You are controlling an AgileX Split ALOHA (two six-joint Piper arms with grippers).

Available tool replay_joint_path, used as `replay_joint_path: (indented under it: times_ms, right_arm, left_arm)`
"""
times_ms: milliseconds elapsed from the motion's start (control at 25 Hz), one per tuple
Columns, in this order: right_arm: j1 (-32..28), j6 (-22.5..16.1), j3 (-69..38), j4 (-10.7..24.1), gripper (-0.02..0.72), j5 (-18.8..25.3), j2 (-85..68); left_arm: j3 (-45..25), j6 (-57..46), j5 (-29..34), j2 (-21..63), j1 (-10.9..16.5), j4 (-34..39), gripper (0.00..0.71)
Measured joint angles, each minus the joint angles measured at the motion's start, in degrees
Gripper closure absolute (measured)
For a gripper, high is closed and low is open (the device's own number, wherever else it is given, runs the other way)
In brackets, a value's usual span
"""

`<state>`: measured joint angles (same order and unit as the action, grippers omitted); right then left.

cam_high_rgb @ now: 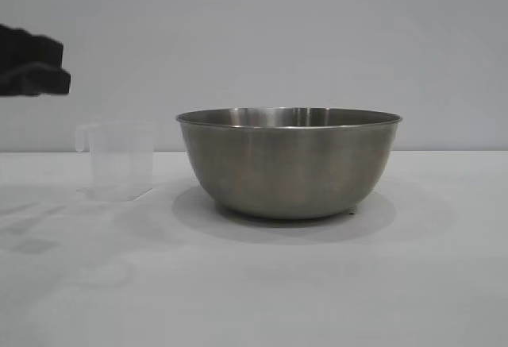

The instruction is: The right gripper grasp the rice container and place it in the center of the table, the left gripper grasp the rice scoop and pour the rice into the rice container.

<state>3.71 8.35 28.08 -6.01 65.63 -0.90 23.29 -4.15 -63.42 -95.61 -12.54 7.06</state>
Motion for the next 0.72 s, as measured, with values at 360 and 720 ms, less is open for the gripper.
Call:
replay_joint_path:
  times_ms: [360, 720]
  right_arm:
    - [0.0, 0.0, 0.0, 0.0, 0.137, 0.0, 0.0]
    - [0.0, 0.0, 0.0, 0.0, 0.137, 0.0, 0.0]
  left_arm:
    - [12.0, -0.2, 26.8, 5.6, 0.0, 6.3, 0.496]
    - [18.0, -0.2, 53.3, 19.2, 0.0, 10.0, 0.496]
